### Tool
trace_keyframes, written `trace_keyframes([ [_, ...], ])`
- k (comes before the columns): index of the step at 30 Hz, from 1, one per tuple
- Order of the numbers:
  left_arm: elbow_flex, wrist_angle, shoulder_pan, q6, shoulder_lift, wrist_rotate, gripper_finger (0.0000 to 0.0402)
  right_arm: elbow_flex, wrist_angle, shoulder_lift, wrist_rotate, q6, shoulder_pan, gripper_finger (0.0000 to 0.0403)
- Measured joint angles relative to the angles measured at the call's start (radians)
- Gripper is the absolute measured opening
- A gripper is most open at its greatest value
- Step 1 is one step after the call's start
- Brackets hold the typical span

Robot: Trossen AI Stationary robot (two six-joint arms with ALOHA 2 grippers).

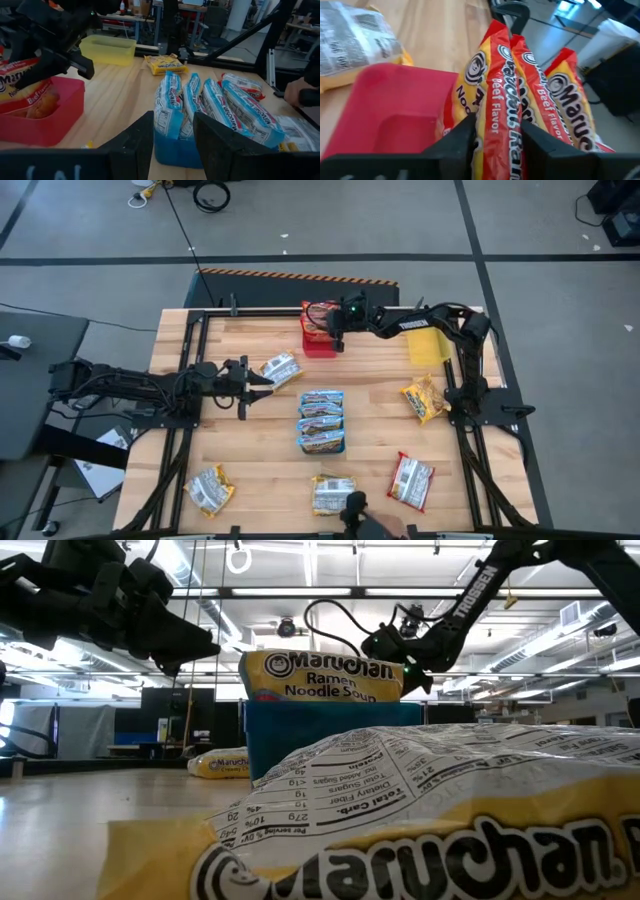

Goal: Sort Maruchan noodles
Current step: Put the red noodle pack into the red bin

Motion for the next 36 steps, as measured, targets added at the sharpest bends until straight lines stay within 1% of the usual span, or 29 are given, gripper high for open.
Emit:
trace_keyframes([
  [4, 0.0, -0.005, 0.0, 0.029, 0.0, -0.002, 0.0141, -0.003, -0.024, -0.033, 0.081, -0.004, 0.018, 0.0171],
  [8, 0.0, -0.02, 0.0, 0.039, 0.0, -0.045, 0.0142, -0.006, -0.039, -0.088, 0.21, -0.083, 0.047, 0.0225],
  [10, 0.0, -0.023, -0.001, 0.043, 0.0, -0.047, 0.0143, -0.005, -0.04, -0.114, 0.263, -0.114, 0.061, 0.0249],
  [14, 0.0, -0.022, -0.008, 0.009, 0.0, -0.019, 0.016, -0.005, -0.067, -0.154, 0.303, -0.138, 0.087, 0.0282],
  [16, 0.0, -0.027, -0.008, -0.016, 0.0, -0.009, 0.0179, -0.005, -0.085, -0.177, 0.304, -0.124, 0.102, 0.0291],
  [18, 0.001, -0.057, -0.008, -0.025, 0.0, -0.006, 0.0201, -0.004, -0.099, -0.204, 0.302, -0.074, 0.125, 0.0296],
  [22, 0.001, -0.092, -0.024, -0.026, 0.0, -0.018, 0.0241, -0.004, -0.174, -0.27, 0.311, 0.015, 0.219, 0.0294],
  [24, 0.001, -0.1, -0.073, -0.015, 0.003, -0.063, 0.0247, -0.003, -0.247, -0.303, 0.357, 0.016, 0.301, 0.0289],
  [27, 0.001, -0.12, -0.176, 0.01, 0.003, -0.153, 0.0244, -0.002, -0.403, -0.347, 0.493, 0.035, 0.459, 0.0282],
  [28, 0.001, -0.123, -0.213, 0.012, 0.003, -0.175, 0.0242, 0.009, -0.482, -0.36, 0.537, 0.069, 0.515, 0.0281],
  [30, 0.001, -0.13, -0.285, 0.008, 0.003, -0.211, 0.0237, 0.055, -0.65, -0.379, 0.598, 0.21, 0.625, 0.028],
  [33, 0.001, -0.136, -0.395, -0.012, 0.003, -0.243, 0.0234, 0.136, -0.907, -0.39, 0.644, 0.509, 0.778, 0.028],
  [36, 0.001, -0.136, -0.491, -0.04, 0.003, -0.249, 0.0233, 0.181, -1.105, -0.389, 0.659, 0.804, 0.928, 0.028],
])
